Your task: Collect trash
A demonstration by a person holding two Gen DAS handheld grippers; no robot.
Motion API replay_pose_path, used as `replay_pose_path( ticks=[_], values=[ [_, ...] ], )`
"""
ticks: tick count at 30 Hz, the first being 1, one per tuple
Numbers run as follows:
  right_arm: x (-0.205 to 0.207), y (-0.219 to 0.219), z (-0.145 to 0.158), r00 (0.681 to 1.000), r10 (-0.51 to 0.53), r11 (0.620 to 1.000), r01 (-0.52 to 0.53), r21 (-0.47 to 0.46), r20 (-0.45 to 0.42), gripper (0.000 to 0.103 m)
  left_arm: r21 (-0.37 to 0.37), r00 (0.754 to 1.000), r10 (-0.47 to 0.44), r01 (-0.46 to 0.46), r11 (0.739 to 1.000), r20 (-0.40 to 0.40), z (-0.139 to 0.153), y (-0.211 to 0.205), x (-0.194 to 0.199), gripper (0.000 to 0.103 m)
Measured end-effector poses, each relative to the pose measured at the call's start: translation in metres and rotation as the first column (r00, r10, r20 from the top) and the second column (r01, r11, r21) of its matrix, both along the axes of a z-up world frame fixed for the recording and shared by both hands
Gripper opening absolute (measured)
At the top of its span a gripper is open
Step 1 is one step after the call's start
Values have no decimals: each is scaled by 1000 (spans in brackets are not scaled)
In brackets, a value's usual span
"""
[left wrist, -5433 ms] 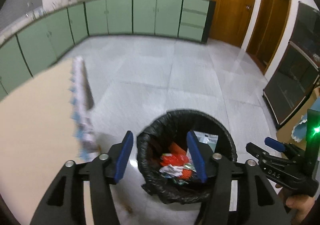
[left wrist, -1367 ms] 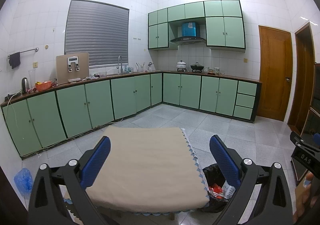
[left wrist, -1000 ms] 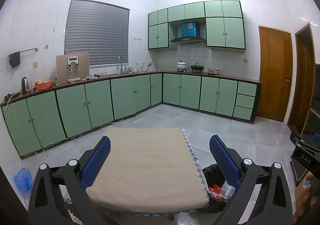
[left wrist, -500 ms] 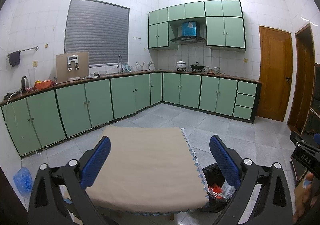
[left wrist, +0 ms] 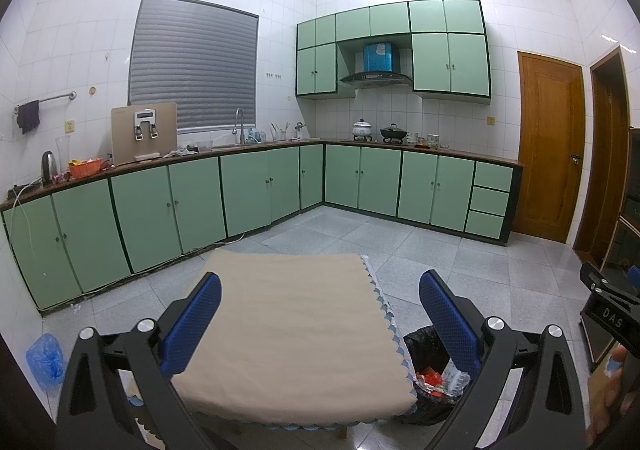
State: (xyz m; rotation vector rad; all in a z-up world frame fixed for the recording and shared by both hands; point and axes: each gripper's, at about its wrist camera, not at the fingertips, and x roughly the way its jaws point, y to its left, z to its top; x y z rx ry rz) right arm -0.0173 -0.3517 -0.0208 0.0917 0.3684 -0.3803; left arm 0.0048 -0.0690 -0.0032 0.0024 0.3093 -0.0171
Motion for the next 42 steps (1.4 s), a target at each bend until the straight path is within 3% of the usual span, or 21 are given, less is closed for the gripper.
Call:
replay_pose_path(
  ticks=[42],
  values=[
    [-1, -2, -2, 1000, -2, 1000, 2, 3, 1, 98, -5, 1000, -8, 8, 1000, -9, -2, -1, 2, 97]
  ],
)
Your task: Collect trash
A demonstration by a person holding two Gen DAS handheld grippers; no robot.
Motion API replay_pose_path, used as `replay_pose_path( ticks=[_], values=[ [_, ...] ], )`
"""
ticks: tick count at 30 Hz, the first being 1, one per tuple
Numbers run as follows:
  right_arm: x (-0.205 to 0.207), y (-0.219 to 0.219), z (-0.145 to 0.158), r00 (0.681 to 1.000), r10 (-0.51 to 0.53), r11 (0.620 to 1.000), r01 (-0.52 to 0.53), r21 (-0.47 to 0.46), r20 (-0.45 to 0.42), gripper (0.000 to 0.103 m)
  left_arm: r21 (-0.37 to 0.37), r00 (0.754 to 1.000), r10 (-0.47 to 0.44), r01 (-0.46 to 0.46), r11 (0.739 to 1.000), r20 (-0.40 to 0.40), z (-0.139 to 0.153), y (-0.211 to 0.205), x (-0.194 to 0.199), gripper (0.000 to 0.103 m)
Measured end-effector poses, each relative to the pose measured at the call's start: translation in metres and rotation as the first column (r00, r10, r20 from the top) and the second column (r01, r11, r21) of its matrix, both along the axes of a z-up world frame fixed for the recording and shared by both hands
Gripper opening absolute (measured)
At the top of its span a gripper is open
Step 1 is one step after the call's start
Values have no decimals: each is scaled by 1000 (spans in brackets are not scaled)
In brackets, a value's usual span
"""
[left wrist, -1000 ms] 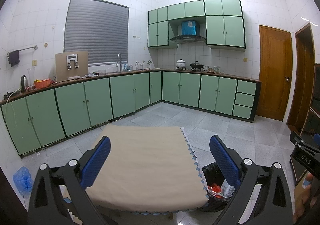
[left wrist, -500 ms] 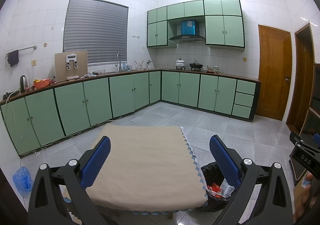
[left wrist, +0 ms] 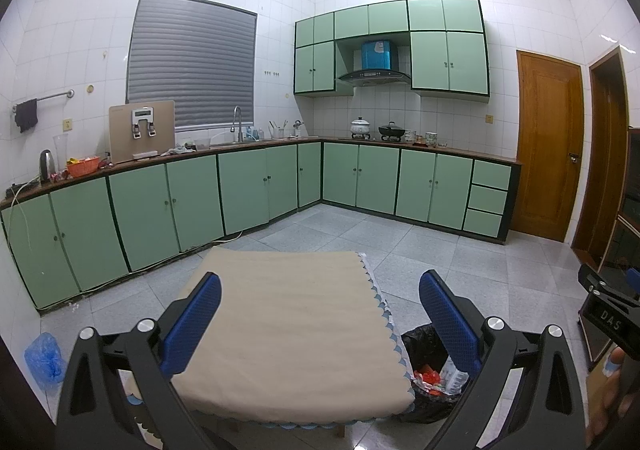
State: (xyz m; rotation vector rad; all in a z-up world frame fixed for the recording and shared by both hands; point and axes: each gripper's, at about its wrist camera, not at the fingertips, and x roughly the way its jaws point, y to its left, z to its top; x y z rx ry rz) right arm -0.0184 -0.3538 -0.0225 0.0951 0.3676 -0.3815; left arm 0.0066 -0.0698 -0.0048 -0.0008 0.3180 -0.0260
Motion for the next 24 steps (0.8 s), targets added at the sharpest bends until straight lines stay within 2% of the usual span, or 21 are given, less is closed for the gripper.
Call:
replay_pose_path(
  ticks=[24],
  values=[
    [-1, -1, -2, 1000, 0, 1000, 0, -1, -2, 98, -5, 1000, 2, -2, 1000, -4, 2, 2, 1, 97]
  ],
)
